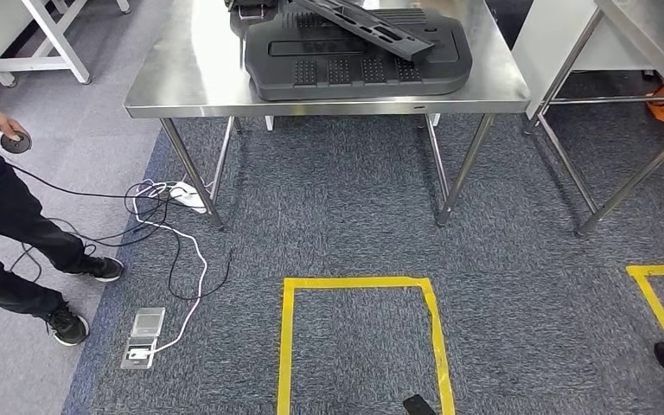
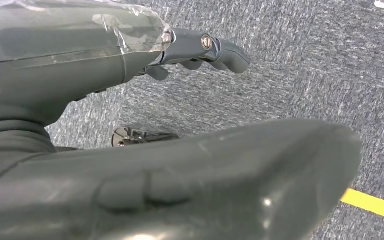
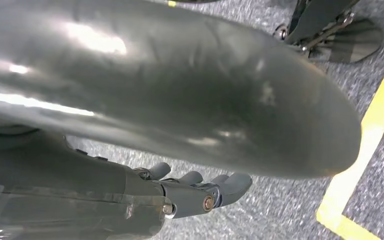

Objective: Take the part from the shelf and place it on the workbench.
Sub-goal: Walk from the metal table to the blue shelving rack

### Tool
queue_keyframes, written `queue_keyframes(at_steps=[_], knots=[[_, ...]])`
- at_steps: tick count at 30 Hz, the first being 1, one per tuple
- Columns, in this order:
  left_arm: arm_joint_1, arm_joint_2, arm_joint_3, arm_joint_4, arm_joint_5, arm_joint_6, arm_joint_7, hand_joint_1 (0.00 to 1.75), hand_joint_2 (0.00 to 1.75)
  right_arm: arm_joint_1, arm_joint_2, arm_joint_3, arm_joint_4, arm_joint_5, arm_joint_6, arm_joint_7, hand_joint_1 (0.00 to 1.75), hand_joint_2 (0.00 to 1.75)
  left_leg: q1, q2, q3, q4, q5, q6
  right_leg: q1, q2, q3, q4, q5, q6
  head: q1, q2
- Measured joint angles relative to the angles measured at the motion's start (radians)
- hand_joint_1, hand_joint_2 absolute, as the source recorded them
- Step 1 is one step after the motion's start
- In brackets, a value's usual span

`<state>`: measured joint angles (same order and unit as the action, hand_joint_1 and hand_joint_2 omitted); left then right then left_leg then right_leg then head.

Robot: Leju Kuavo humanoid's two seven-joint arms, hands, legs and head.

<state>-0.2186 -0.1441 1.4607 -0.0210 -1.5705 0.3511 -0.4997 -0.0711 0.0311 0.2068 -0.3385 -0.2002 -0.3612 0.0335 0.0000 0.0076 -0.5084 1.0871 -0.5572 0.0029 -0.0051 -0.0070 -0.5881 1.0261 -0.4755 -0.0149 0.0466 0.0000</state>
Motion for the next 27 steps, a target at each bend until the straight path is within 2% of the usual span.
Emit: queue_keyframes(at_steps=[1, 2, 4, 5, 6, 7, 9, 10, 11, 12, 13, 14, 15, 16, 17, 20, 21, 22, 24, 25, 26, 27], knots=[[-0.002, 0.0, 0.0, 0.0, 0.0, 0.0, 0.0, 0.0, 0.0, 0.0, 0.0, 0.006, 0.001, -0.002, -0.003, -0.003, 0.0, 1.75, -0.004, -0.001, 0.029, -0.052, 0.006, 0.006, 0.0, 0.0, -0.004, 0.002, 0.005, 0.004, 0.0, 0.0], [-0.003, 0.0, 0.0, 0.0, 0.0, 0.0, 0.0, 0.0, 0.0, 0.0, 0.0, 0.012, 0.002, -0.006, -0.005, -0.007, 0.0, 1.75, -0.007, -0.001, 0.041, -0.08, 0.005, 0.009, 0.0, -0.001, -0.006, 0.002, 0.01, 0.009, 0.0, 0.0], [-0.004, 0.0, 0.0, 0.001, 0.0, 0.0, 0.0, 0.0, 0.0, 0.0, 0.0, 0.025, 0.004, -0.014, -0.008, -0.015, 0.0, 1.75, -0.008, 0.001, 0.038, -0.093, 0.015, 0.015, -0.001, -0.002, -0.009, 0.002, 0.019, 0.018, 0.0, 0.0], [-0.004, 0.0, 0.0, 0.001, 0.0, 0.0, 0.0, 0.0, 0.0, 0.001, -0.001, 0.031, 0.004, -0.017, -0.01, -0.017, 0.0, 1.75, -0.006, 0.003, 0.034, -0.098, 0.023, 0.02, -0.001, 0.0, -0.012, 0.007, 0.014, 0.023, -0.001, 0.0], [-0.005, 0.0, 0.0, 0.001, 0.0, 0.0, 0.0, 0.0, 0.0, 0.001, -0.001, 0.037, 0.005, -0.019, -0.012, -0.019, 0.0, 1.75, -0.002, 0.005, 0.027, -0.102, 0.033, 0.027, -0.001, 0.001, -0.02, 0.027, -0.008, 0.028, 0.001, 0.0], [-0.006, -0.001, 0.0, 0.002, 0.0, -0.001, 0.0, 0.0, 0.0, 0.001, -0.002, 0.043, 0.005, -0.022, -0.014, -0.019, 0.0, 1.75, 0.001, 0.008, 0.017, -0.106, 0.043, 0.033, -0.002, 0.003, -0.034, 0.064, -0.045, 0.033, 0.004, 0.0], [-0.007, -0.001, 0.0, 0.002, 0.0, -0.001, 0.0, 0.0, 0.0, 0.001, -0.003, 0.053, 0.006, -0.025, -0.015, -0.019, 0.0, 1.75, 0.001, 0.01, -0.005, -0.104, 0.058, 0.039, -0.006, 0.005, -0.07, 0.181, -0.134, 0.04, 0.012, 0.0], [-0.007, -0.001, 0.0, 0.002, 0.0, -0.001, 0.0, 0.0, 0.0, 0.001, -0.003, 0.058, 0.006, -0.026, -0.015, -0.019, 0.0, 1.75, 0.001, 0.01, -0.016, -0.101, 0.064, 0.038, -0.007, 0.005, -0.082, 0.234, -0.159, 0.044, 0.014, 0.0], [-0.006, -0.002, 0.0, 0.002, 0.0, -0.001, 0.0, 0.0, 0.0, 0.001, -0.004, 0.062, 0.006, -0.026, -0.016, -0.019, 0.0, 1.75, 0.001, 0.011, -0.028, -0.097, 0.07, 0.037, -0.009, 0.005, -0.08, 0.264, -0.161, 0.048, 0.015, 0.0], [-0.007, -0.002, 0.0, 0.002, 0.0, -0.001, 0.0, 0.0, 0.0, 0.001, -0.006, 0.067, 0.006, -0.026, -0.016, -0.019, 0.0, 1.75, 0.002, 0.011, -0.039, -0.092, 0.075, 0.034, -0.012, 0.005, -0.063, 0.258, -0.145, 0.05, 0.016, 0.0], [-0.007, -0.002, 0.0, 0.002, 0.0, -0.001, 0.0, 0.0, 0.0, 0.001, -0.007, 0.071, 0.006, -0.027, -0.016, -0.019, 0.0, 1.75, 0.004, 0.011, -0.051, -0.084, 0.078, 0.031, -0.014, 0.005, -0.027, 0.215, -0.117, 0.052, 0.017, 0.0], [-0.007, -0.002, 0.0, 0.002, 0.0, -0.001, 0.0, 0.0, 0.0, 0.0, -0.008, 0.076, 0.006, -0.027, -0.017, -0.018, 0.0, 1.75, 0.006, 0.011, -0.061, -0.076, 0.081, 0.027, -0.017, 0.006, 0.02, 0.144, -0.095, 0.054, 0.018, 0.0], [-0.007, -0.002, 0.0, 0.002, 0.0, -0.001, 0.0, 0.0, 0.0, -0.001, -0.009, 0.08, 0.006, -0.027, -0.018, -0.017, 0.0, 1.75, 0.006, 0.01, -0.071, -0.068, 0.082, 0.023, -0.017, 0.009, 0.063, 0.075, -0.082, 0.055, 0.02, 0.0], [-0.008, -0.002, 0.0, 0.002, 0.0, -0.001, 0.0, 0.0, 0.0, -0.001, -0.009, 0.085, 0.006, -0.028, -0.019, -0.016, 0.0, 1.75, 0.005, 0.009, -0.078, -0.06, 0.085, 0.017, -0.016, 0.013, 0.091, 0.023, -0.077, 0.053, 0.021, 0.0], [-0.008, -0.002, 0.0, 0.002, 0.0, -0.001, 0.0, 0.0, 0.0, -0.001, -0.009, 0.09, 0.006, -0.028, -0.02, -0.014, 0.0, 1.75, 0.004, 0.007, -0.083, -0.055, 0.089, 0.011, -0.015, 0.017, 0.104, -0.005, -0.08, 0.051, 0.021, 0.0], [-0.008, -0.002, 0.0, 0.002, 0.0, -0.001, 0.001, 0.0, 0.0, 0.002, -0.009, 0.102, 0.006, -0.029, -0.022, -0.01, 0.0, 1.75, 0.004, 0.001, -0.093, -0.047, 0.096, -0.009, -0.013, 0.014, 0.093, -0.011, -0.069, 0.031, 0.016, 0.0], [-0.008, -0.002, 0.0, 0.002, 0.0, -0.001, 0.002, 0.0, 0.0, 0.001, -0.01, 0.106, 0.006, -0.029, -0.022, -0.009, 0.0, 1.75, 0.005, 0.0, -0.101, -0.031, 0.079, -0.015, -0.014, 0.01, 0.086, -0.012, -0.062, 0.022, 0.013, 0.0], [-0.008, -0.002, 0.0, 0.002, 0.0, -0.001, 0.002, 0.0, 0.0, 0.001, -0.011, 0.109, 0.006, -0.029, -0.022, -0.008, 0.0, 1.75, 0.007, -0.001, -0.114, 0.003, 0.048, -0.02, -0.015, 0.005, 0.079, -0.014, -0.055, 0.013, 0.008, 0.0], [-0.008, -0.002, 0.0, 0.002, 0.0, -0.001, 0.003, 0.0, 0.0, 0.0, -0.012, 0.116, 0.006, -0.029, -0.022, -0.008, 0.0, 1.75, 0.01, -0.001, -0.153, 0.119, -0.035, -0.029, -0.013, -0.004, 0.063, -0.013, -0.043, 0.001, -0.002, 0.0], [-0.007, -0.002, 0.0, 0.002, 0.0, -0.001, 0.003, 0.0, 0.0, 0.001, -0.012, 0.119, 0.006, -0.029, -0.022, -0.008, 0.0, 1.75, 0.01, -0.001, -0.168, 0.178, -0.065, -0.031, -0.011, -0.009, 0.056, -0.012, -0.038, -0.001, -0.004, 0.0], [-0.007, -0.002, 0.0, 0.002, 0.0, -0.001, 0.003, 0.0, 0.0, 0.001, -0.012, 0.122, 0.006, -0.029, -0.022, -0.008, 0.0, 1.75, 0.01, -0.001, -0.171, 0.212, -0.076, -0.031, -0.009, -0.014, 0.048, -0.011, -0.033, -0.002, -0.005, 0.0], [-0.007, -0.002, 0.0, 0.002, 0.0, -0.001, 0.003, 0.0, 0.0, 0.001, -0.012, 0.123, 0.006, -0.029, -0.022, -0.008, 0.0, 1.75, 0.01, -0.001, -0.156, 0.211, -0.067, -0.029, -0.008, -0.019, 0.042, -0.01, -0.03, -0.002, -0.006, 0.0]])
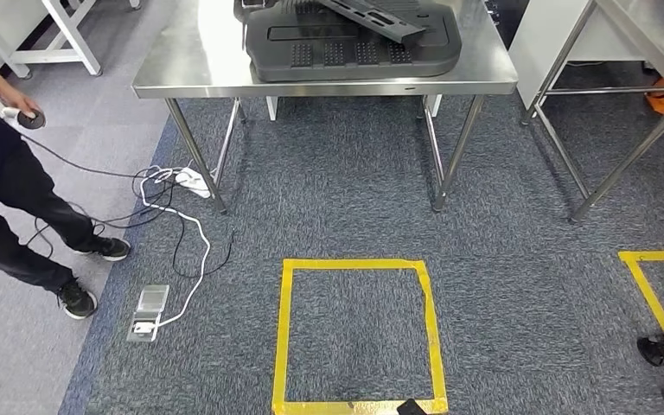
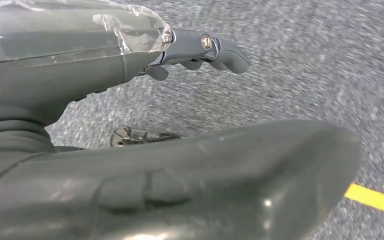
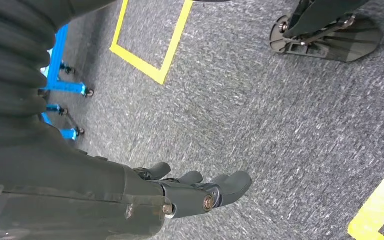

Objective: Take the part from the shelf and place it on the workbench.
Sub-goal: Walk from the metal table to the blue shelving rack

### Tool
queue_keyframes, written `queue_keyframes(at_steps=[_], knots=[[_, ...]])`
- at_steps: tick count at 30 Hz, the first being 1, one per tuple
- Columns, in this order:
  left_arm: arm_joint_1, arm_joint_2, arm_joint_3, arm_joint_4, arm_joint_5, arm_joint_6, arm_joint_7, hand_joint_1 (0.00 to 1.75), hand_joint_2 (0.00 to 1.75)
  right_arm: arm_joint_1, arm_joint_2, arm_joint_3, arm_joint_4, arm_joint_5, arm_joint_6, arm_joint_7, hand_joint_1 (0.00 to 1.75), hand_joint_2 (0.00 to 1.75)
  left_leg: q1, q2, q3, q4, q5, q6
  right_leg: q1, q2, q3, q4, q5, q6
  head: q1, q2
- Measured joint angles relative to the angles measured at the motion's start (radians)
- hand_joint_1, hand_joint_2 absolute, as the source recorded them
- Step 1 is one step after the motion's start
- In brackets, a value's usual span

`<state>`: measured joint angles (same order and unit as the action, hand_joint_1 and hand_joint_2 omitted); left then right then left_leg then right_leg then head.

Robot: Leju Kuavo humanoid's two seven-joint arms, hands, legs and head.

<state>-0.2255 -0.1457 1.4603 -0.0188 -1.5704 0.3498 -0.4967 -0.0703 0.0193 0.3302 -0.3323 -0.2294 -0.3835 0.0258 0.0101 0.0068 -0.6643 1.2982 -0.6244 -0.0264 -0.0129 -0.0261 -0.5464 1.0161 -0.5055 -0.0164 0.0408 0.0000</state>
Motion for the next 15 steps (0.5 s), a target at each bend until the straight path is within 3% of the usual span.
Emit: queue_keyframes(at_steps=[1, 3, 5, 7, 9, 11, 13, 14, 15], knots=[[0.0, 0.0, 0.0, 0.0, 0.0, 0.0, 0.0, 0.0, 0.0, 0.0, 0.0, 0.002, 0.0, 0.0, 0.0, 0.0, 0.0, 1.75, -0.001, 0.001, 0.034, -0.04, 0.024, 0.004, 0.001, -0.005, -0.005, 0.001, 0.003, 0.001, 0.0, 0.0], [-0.002, 0.0, 0.0, 0.0, 0.0, 0.0, -0.001, 0.0, 0.0, -0.001, 0.0, 0.007, 0.0, -0.005, -0.001, 0.001, 0.0, 1.75, -0.006, 0.013, 0.126, -0.184, 0.072, 0.016, 0.003, -0.015, -0.01, 0.004, 0.006, 0.004, -0.001, 0.0], [-0.004, 0.0, 0.0, 0.0, 0.0, 0.0, -0.005, 0.0, 0.0, -0.001, -0.001, 0.014, 0.0, -0.016, -0.003, 0.002, 0.0, 1.75, -0.014, 0.025, 0.176, -0.278, 0.089, 0.028, 0.005, -0.026, -0.011, 0.006, 0.011, 0.012, 0.0, 0.0], [-0.005, 0.0, 0.0, 0.0, 0.0, 0.0, -0.007, 0.0, 0.0, -0.002, -0.001, 0.023, 0.0, -0.029, -0.007, 0.002, 0.0, 1.75, -0.018, 0.024, 0.174, -0.296, 0.092, 0.037, 0.004, -0.036, -0.012, 0.005, 0.018, 0.024, -0.001, 0.0], [-0.005, 0.0, 0.0, 0.0, 0.0, 0.0, -0.007, 0.0, 0.0, -0.002, -0.002, 0.031, 0.0, -0.037, -0.011, 0.003, 0.0, 1.75, -0.013, 0.017, 0.17, -0.307, 0.104, 0.047, 0.002, -0.027, -0.016, 0.015, 0.007, 0.035, -0.001, 0.0], [-0.006, -0.001, 0.0, 0.001, 0.0, 0.0, -0.007, 0.0, 0.0, -0.002, -0.004, 0.039, 0.0, -0.041, -0.013, 0.004, 0.0, 1.75, -0.008, 0.01, 0.162, -0.314, 0.117, 0.058, 0.0, 0.001, -0.046, 0.088, -0.05, 0.044, 0.005, 0.0], [-0.006, -0.001, 0.0, 0.001, 0.0, 0.0, -0.007, 0.0, 0.0, 0.001, -0.005, 0.047, 0.0, -0.044, -0.014, 0.005, 0.0, 1.75, -0.009, 0.0, 0.149, -0.31, 0.124, 0.064, -0.001, 0.017, -0.097, 0.216, -0.119, 0.05, 0.01, 0.0], [-0.006, -0.001, 0.0, 0.002, 0.0, 0.0, -0.007, 0.0, 0.0, 0.003, -0.005, 0.05, 0.0, -0.046, -0.014, 0.006, 0.0, 1.75, -0.009, -0.007, 0.143, -0.307, 0.126, 0.064, -0.002, 0.019, -0.113, 0.26, -0.133, 0.052, 0.011, 0.0], [-0.006, -0.001, 0.0, 0.002, 0.0, 0.0, -0.007, 0.0, 0.0, 0.004, -0.006, 0.053, 0.0, -0.047, -0.014, 0.006, 0.0, 1.75, -0.009, -0.014, 0.137, -0.303, 0.128, 0.063, -0.002, 0.02, -0.112, 0.271, -0.127, 0.053, 0.012, 0.0]])
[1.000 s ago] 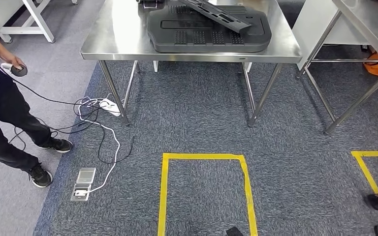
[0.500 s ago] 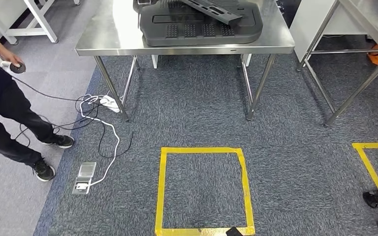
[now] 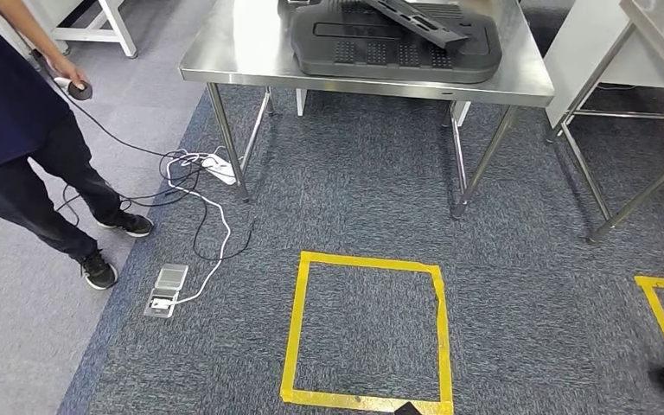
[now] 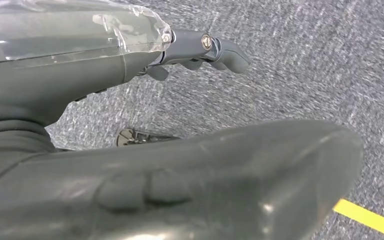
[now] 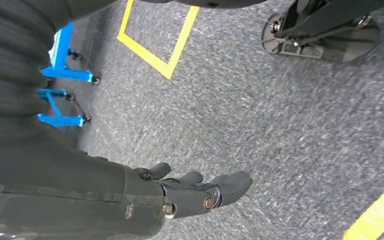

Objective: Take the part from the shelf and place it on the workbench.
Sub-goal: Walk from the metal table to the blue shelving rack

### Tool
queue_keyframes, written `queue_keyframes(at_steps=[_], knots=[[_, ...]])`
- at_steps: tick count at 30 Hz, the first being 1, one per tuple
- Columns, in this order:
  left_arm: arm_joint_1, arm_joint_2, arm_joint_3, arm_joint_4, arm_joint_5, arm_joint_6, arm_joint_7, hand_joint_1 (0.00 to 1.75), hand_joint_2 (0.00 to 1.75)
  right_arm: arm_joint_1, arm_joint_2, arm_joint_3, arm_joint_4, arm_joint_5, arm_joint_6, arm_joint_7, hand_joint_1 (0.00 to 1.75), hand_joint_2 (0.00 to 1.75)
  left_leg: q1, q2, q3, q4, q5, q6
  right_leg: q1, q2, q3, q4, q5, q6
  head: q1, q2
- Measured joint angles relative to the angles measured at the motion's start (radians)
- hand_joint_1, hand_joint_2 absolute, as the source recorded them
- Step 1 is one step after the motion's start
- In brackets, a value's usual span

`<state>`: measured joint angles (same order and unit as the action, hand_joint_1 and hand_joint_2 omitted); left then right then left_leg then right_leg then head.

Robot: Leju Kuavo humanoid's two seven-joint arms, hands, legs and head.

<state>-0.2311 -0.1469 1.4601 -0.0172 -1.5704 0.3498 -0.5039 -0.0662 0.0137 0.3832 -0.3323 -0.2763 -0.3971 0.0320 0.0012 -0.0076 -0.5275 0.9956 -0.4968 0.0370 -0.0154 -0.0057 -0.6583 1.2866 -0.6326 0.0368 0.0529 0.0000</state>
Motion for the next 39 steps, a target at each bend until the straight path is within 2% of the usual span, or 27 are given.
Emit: queue_keyframes(at_steps=[1, 3, 4, 6, 8, 10, 13, 14, 15, 16, 17, 19, 20, 21, 23, 25, 26, 28, 29, 30, 31, 32, 33, 35, 36, 37, 39], knots=[[0.0, 0.0, 0.0, 0.0, 0.0, 0.0, 0.0, 0.0, 0.0, 0.001, 0.0, 0.003, 0.0, -0.001, 0.0, 0.0, 0.0, 1.75, 0.001, -0.009, -0.005, 0.005, 0.001, -0.001, -0.001, 0.002, 0.019, -0.029, 0.024, 0.0, 0.001, 0.0], [-0.001, 0.0, 0.0, 0.0, 0.0, 0.0, 0.0, 0.0, 0.0, 0.001, -0.002, 0.008, 0.0, -0.001, 0.0, 0.0, 0.0, 1.75, 0.002, -0.026, -0.013, 0.018, 0.0, -0.006, -0.006, 0.026, 0.088, -0.153, 0.083, -0.001, 0.003, 0.0], [-0.002, -0.001, 0.0, 0.0, 0.0, 0.0, 0.0, 0.0, 0.0, 0.001, -0.002, 0.01, 0.0, -0.001, 0.0, 0.0, 0.0, 1.75, 0.002, -0.035, -0.02, 0.027, -0.001, -0.01, -0.008, 0.044, 0.115, -0.209, 0.098, -0.003, 0.004, 0.0], [-0.005, -0.002, 0.0, 0.0, 0.0, 0.0, 0.0, 0.0, 0.0, 0.003, -0.002, 0.016, 0.0, -0.001, -0.001, 0.0, 0.0, 1.75, 0.001, -0.052, -0.035, 0.037, 0.001, -0.023, -0.008, 0.067, 0.131, -0.253, 0.098, -0.008, 0.003, 0.0], [-0.005, -0.002, 0.0, 0.0, 0.0, 0.0, 0.0, 0.0, 0.0, 0.003, -0.001, 0.021, 0.0, -0.002, 0.0, 0.001, 0.0, 1.75, 0.003, -0.066, -0.044, 0.041, 0.006, -0.036, -0.007, 0.051, 0.128, -0.256, 0.102, -0.018, 0.002, 0.0], [-0.005, -0.001, 0.0, 0.0, 0.0, 0.0, 0.0, 0.0, 0.0, 0.002, -0.001, 0.026, 0.0, -0.005, 0.001, 0.002, 0.0, 1.75, 0.003, -0.05, -0.059, 0.074, -0.018, -0.047, -0.009, 0.029, 0.126, -0.262, 0.11, -0.033, -0.003, 0.0], [-0.006, -0.001, 0.0, 0.0, 0.0, 0.0, 0.0, 0.0, 0.0, 0.004, -0.002, 0.034, 0.0, -0.009, 0.002, 0.002, 0.0, 1.75, 0.007, -0.013, -0.13, 0.242, -0.11, -0.061, -0.008, -0.008, 0.121, -0.264, 0.114, -0.042, -0.013, 0.0], [-0.005, -0.001, 0.0, 0.0, 0.0, 0.0, 0.0, 0.0, 0.0, 0.005, -0.002, 0.036, 0.0, -0.011, 0.002, 0.002, 0.0, 1.75, 0.009, -0.009, -0.15, 0.292, -0.128, -0.064, -0.008, -0.021, 0.119, -0.264, 0.114, -0.042, -0.013, 0.0], [-0.004, -0.001, -0.001, 0.0, 0.0, 0.0, 0.0, 0.0, 0.0, 0.005, -0.002, 0.04, 0.0, -0.013, 0.002, 0.003, 0.0, 1.75, 0.01, -0.006, -0.154, 0.311, -0.128, -0.066, -0.007, -0.033, 0.119, -0.263, 0.114, -0.042, -0.013, 0.0], [-0.003, -0.001, -0.001, 0.0, 0.0, 0.0, 0.001, 0.0, 0.0, 0.004, -0.002, 0.043, 0.0, -0.016, 0.001, 0.003, 0.0, 1.75, 0.011, -0.002, -0.14, 0.291, -0.11, -0.066, -0.008, -0.045, 0.119, -0.262, 0.114, -0.041, -0.013, 0.0], [-0.002, -0.001, -0.002, 0.0, 0.0, 0.0, 0.001, 0.0, 0.0, 0.003, -0.002, 0.045, 0.0, -0.019, 0.001, 0.003, 0.0, 1.75, 0.011, 0.006, -0.109, 0.235, -0.079, -0.064, -0.008, -0.055, 0.12, -0.262, 0.113, -0.04, -0.013, 0.0], [-0.003, -0.001, -0.003, 0.0, 0.0, 0.0, 0.001, 0.0, 0.0, 0.001, -0.002, 0.049, 0.0, -0.022, 0.0, 0.003, 0.0, 1.75, 0.007, 0.044, -0.043, 0.099, -0.028, -0.055, -0.006, -0.073, 0.122, -0.26, 0.11, -0.035, -0.015, 0.0], [-0.003, -0.001, -0.003, 0.0, 0.0, 0.0, 0.001, 0.0, 0.0, 0.001, -0.002, 0.052, 0.0, -0.022, 0.0, 0.003, 0.0, 1.75, 0.003, 0.057, -0.026, 0.057, -0.018, -0.05, -0.004, -0.081, 0.123, -0.26, 0.11, -0.031, -0.014, 0.0], [-0.002, -0.001, -0.004, 0.0, 0.0, 0.0, 0.001, 0.0, 0.0, 0.0, -0.002, 0.055, 0.0, -0.021, 0.0, 0.003, 0.0, 1.75, -0.001, 0.065, -0.022, 0.039, -0.017, -0.043, -0.002, -0.088, 0.124, -0.26, 0.109, -0.026, -0.013, 0.0], [0.002, -0.002, -0.004, 0.0, 0.0, 0.0, 0.001, 0.0, 0.0, -0.002, -0.002, 0.064, 0.0, -0.021, 0.0, 0.005, 0.0, 1.75, -0.004, 0.05, -0.027, 0.036, -0.012, -0.031, -0.001, -0.1, 0.127, -0.262, 0.11, -0.015, -0.011, 0.0], [0.006, -0.002, -0.004, 0.0, 0.0, 0.0, 0.001, 0.0, 0.0, -0.005, -0.003, 0.071, 0.0, -0.021, -0.001, 0.01, 0.0, 1.75, 0.0, 0.037, -0.027, 0.028, -0.004, -0.016, -0.004, -0.073, 0.121, -0.241, 0.088, -0.005, -0.008, 0.0], [0.006, -0.002, -0.004, 0.0, 0.0, 0.001, 0.0, 0.0, 0.0, -0.006, -0.004, 0.073, 0.0, -0.02, -0.001, 0.011, 0.0, 1.75, 0.003, 0.03, -0.028, 0.024, 0.001, -0.009, -0.006, -0.049, 0.106, -0.205, 0.061, -0.002, -0.005, 0.0], [0.006, -0.003, -0.004, 0.0, 0.0, 0.001, 0.0, 0.0, 0.0, -0.003, -0.005, 0.079, 0.0, -0.02, -0.001, 0.014, 0.0, 1.75, 0.002, 0.013, -0.033, 0.023, 0.006, 0.0, -0.006, -0.009, 0.053, -0.084, -0.006, 0.0, 0.002, 0.0], [0.008, -0.003, -0.004, 0.0, 0.0, 0.001, 0.0, 0.0, 0.0, -0.001, -0.005, 0.082, 0.0, -0.02, 0.0, 0.015, 0.0, 1.75, 0.0, 0.002, -0.035, 0.023, 0.007, 0.001, -0.006, -0.002, 0.027, -0.025, -0.028, 0.0, 0.005, 0.0], [0.009, -0.004, -0.004, 0.0, 0.0, 0.001, 0.0, 0.0, 0.0, 0.001, -0.006, 0.085, 0.0, -0.02, 0.001, 0.015, 0.0, 1.75, -0.001, -0.009, -0.036, 0.024, 0.008, 0.003, -0.005, 0.0, 0.013, 0.006, -0.031, -0.001, 0.006, 0.0], [0.011, -0.004, -0.004, 0.0, 0.0, 0.001, -0.001, 0.0, 0.0, 0.003, -0.007, 0.089, 0.0, -0.02, 0.002, 0.016, 0.0, 1.75, -0.002, -0.021, -0.036, 0.026, 0.008, 0.003, -0.005, 0.002, 0.016, 0.001, -0.014, -0.003, 0.006, 0.0], [0.013, -0.004, -0.004, 0.0, 0.0, 0.002, -0.001, 0.0, 0.0, 0.003, -0.007, 0.092, 0.0, -0.02, 0.003, 0.017, 0.0, 1.75, -0.002, -0.034, -0.036, 0.028, 0.008, 0.003, -0.005, 0.007, 0.036, -0.043, 0.02, -0.005, 0.006, 0.0], [0.014, -0.005, -0.004, 0.0, 0.0, 0.002, -0.002, 0.0, 0.0, 0.003, -0.008, 0.095, 0.0, -0.02, 0.003, 0.017, 0.0, 1.75, -0.002, -0.046, -0.037, 0.032, 0.007, 0.002, -0.005, 0.023, 0.066, -0.111, 0.059, -0.009, 0.008, 0.0], [0.012, -0.006, -0.004, 0.0, 0.0, 0.003, -0.004, 0.0, 0.0, 0.003, -0.01, 0.1, 0.0, -0.021, 0.003, 0.018, 0.0, 1.75, -0.002, -0.068, -0.046, 0.042, 0.006, -0.006, -0.008, 0.074, 0.112, -0.222, 0.101, -0.015, 0.008, 0.0], [0.012, -0.007, -0.004, 0.0, 0.0, 0.003, -0.004, 0.0, 0.0, 0.003, -0.011, 0.103, 0.0, -0.022, 0.003, 0.019, 0.0, 1.75, -0.001, -0.078, -0.052, 0.045, 0.007, -0.012, -0.008, 0.092, 0.119, -0.246, 0.104, -0.017, 0.008, 0.0], [0.011, -0.007, -0.004, 0.0, 0.0, 0.003, -0.004, 0.0, 0.0, 0.002, -0.011, 0.107, 0.0, -0.023, 0.004, 0.02, 0.0, 1.75, 0.001, -0.09, -0.058, 0.046, 0.01, -0.019, -0.006, 0.095, 0.12, -0.251, 0.101, -0.019, 0.007, 0.0], [0.013, -0.007, -0.004, 0.0, 0.0, 0.004, -0.004, 0.0, 0.0, 0.0, -0.01, 0.115, 0.0, -0.024, 0.004, 0.022, 0.0, 1.75, 0.002, -0.103, -0.065, 0.049, 0.013, -0.031, -0.009, 0.07, 0.122, -0.259, 0.106, -0.027, 0.007, 0.0]])
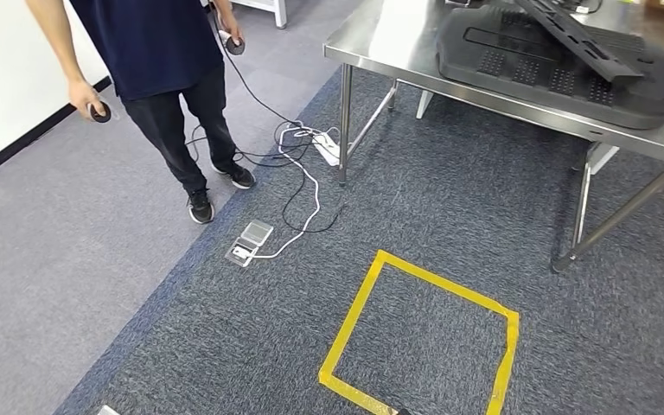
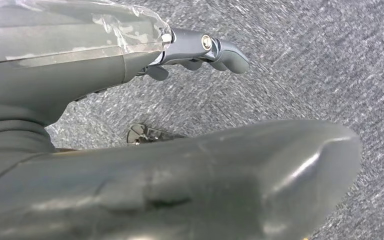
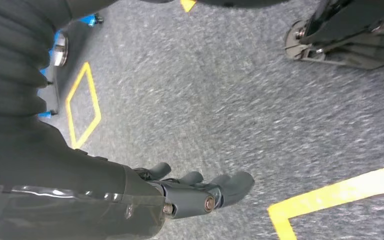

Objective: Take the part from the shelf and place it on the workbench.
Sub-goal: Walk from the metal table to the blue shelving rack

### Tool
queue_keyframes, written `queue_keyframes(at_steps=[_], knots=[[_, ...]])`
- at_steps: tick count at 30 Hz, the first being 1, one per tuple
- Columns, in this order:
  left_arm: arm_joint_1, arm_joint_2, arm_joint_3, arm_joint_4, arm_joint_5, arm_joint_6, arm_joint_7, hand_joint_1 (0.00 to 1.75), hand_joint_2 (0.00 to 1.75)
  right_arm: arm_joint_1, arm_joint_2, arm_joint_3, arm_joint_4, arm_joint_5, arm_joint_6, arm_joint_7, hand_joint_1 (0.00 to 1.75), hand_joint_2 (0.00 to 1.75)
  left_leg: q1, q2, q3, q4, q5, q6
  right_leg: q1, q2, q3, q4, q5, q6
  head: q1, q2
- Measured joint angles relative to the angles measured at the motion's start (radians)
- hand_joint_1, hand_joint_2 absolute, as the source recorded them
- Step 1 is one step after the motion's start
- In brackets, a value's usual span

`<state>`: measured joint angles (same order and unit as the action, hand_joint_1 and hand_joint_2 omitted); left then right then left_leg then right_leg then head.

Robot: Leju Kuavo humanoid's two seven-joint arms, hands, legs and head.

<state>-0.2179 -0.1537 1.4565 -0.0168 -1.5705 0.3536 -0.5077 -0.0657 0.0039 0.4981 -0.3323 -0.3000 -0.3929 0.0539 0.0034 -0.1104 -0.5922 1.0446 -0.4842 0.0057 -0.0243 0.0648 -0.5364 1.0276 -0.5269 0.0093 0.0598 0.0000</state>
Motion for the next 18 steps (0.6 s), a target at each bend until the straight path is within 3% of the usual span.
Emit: queue_keyframes(at_steps=[2, 4, 6, 7, 8, 11, 13, 14, 16, 18], knots=[[0.001, 0.0, 0.0, 0.0, 0.0, 0.001, 0.0, 0.0, 0.0, -0.002, 0.0, 0.005, 0.0, 0.0, 0.001, 0.0, 0.0, 1.75, -0.003, 0.035, -0.018, 0.042, -0.028, -0.013, -0.006, -0.028, 0.003, -0.009, 0.006, -0.01, -0.008, 0.0], [0.0, 0.0, 0.0, 0.0, 0.0, 0.001, 0.0, 0.0, 0.0, -0.003, -0.002, 0.01, 0.0, -0.002, 0.001, 0.001, 0.0, 1.75, 0.002, 0.082, -0.067, 0.152, -0.088, -0.026, -0.005, -0.058, 0.005, -0.011, 0.007, -0.016, -0.018, 0.0], [0.0, 0.0, 0.0, 0.0, 0.0, 0.001, 0.0, 0.0, 0.0, -0.002, -0.002, 0.016, 0.0, -0.008, 0.002, 0.003, 0.0, 1.75, 0.009, 0.096, -0.114, 0.254, -0.125, -0.036, -0.004, -0.089, 0.005, -0.011, 0.005, -0.016, -0.02, 0.0], [0.0, 0.0, 0.0, 0.0, 0.0, 0.002, 0.001, 0.0, 0.0, -0.002, -0.002, 0.02, 0.0, -0.013, 0.002, 0.004, 0.0, 1.75, 0.012, 0.1, -0.114, 0.26, -0.118, -0.039, -0.005, -0.103, 0.005, -0.011, 0.004, -0.015, -0.021, 0.0], [0.001, 0.0, 0.0, 0.0, 0.0, 0.002, 0.002, 0.0, 0.0, -0.003, -0.002, 0.024, 0.0, -0.017, 0.002, 0.005, 0.0, 1.75, 0.014, 0.105, -0.096, 0.227, -0.094, -0.04, -0.006, -0.115, 0.007, -0.011, 0.002, -0.013, -0.021, 0.0], [-0.001, 0.0, 0.0, 0.0, 0.0, 0.004, 0.004, 0.0, 0.0, -0.007, -0.003, 0.035, 0.0, -0.03, 0.001, 0.006, 0.0, 1.75, 0.01, 0.149, 0.002, 0.037, -0.016, -0.031, -0.004, -0.144, 0.017, -0.01, -0.006, -0.001, -0.025, 0.0], [-0.001, 0.0, 0.0, 0.0, 0.0, 0.004, 0.005, 0.0, 0.0, -0.009, -0.003, 0.04, 0.0, -0.034, 0.001, 0.006, 0.0, 1.75, 0.002, 0.162, 0.016, -0.005, -0.012, -0.018, 0.0, -0.158, 0.021, -0.01, -0.01, 0.01, -0.024, 0.0], [0.0, 0.0, 0.0, 0.0, 0.0, 0.004, 0.005, 0.0, 0.0, -0.011, -0.003, 0.044, 0.0, -0.035, 0.001, 0.006, 0.0, 1.75, 0.0, 0.153, 0.014, -0.007, -0.011, -0.01, 0.0, -0.165, 0.024, -0.012, -0.011, 0.016, -0.023, 0.0], [0.002, 0.0, 0.0, 0.0, 0.0, 0.004, 0.006, 0.0, 0.0, -0.016, -0.004, 0.05, 0.0, -0.035, 0.001, 0.006, 0.0, 1.75, 0.003, 0.14, 0.015, -0.015, -0.007, 0.004, -0.003, -0.151, 0.027, -0.005, -0.023, 0.026, -0.021, 0.0], [0.0, 0.0, 0.0, 0.0, 0.0, 0.004, 0.007, 0.0, 0.0, -0.017, -0.005, 0.054, 0.0, -0.039, 0.001, 0.006, 0.0, 1.75, 0.007, 0.126, 0.017, -0.023, -0.001, 0.018, -0.005, -0.106, -0.002, 0.065, -0.072, 0.03, -0.016, 0.0]])
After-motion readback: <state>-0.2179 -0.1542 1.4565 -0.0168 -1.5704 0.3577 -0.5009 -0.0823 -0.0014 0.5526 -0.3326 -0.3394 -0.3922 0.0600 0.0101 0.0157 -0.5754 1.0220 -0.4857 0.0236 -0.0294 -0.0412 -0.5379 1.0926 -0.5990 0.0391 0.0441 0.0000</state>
